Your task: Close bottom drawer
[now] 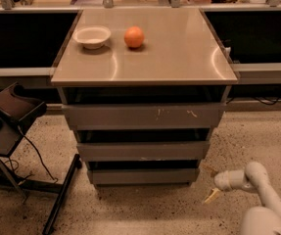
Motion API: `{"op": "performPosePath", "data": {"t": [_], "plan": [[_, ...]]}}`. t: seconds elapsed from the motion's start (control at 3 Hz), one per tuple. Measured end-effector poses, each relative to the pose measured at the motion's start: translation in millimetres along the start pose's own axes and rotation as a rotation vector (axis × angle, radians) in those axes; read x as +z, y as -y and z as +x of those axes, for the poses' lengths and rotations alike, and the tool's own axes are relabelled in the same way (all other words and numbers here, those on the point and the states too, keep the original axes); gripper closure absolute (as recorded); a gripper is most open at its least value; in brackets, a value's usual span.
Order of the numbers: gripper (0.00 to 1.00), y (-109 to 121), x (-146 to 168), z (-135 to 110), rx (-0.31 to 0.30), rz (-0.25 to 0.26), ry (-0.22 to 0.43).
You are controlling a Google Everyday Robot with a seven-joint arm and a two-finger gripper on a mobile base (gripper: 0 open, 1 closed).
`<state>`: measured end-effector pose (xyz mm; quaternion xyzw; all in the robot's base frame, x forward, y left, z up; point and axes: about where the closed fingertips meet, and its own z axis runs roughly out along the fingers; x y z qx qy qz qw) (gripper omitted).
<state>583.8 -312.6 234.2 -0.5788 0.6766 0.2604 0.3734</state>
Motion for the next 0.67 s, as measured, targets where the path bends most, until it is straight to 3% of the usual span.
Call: {"op": "performPosePath", "data": {"t": [0.33, 0.67], "plan": [[0.0, -6.2, -22.8, 4.5, 0.006, 0.161, 0.164], [0.0, -5.5, -20.3, 2.6, 0.007, 0.165, 0.174]]}}
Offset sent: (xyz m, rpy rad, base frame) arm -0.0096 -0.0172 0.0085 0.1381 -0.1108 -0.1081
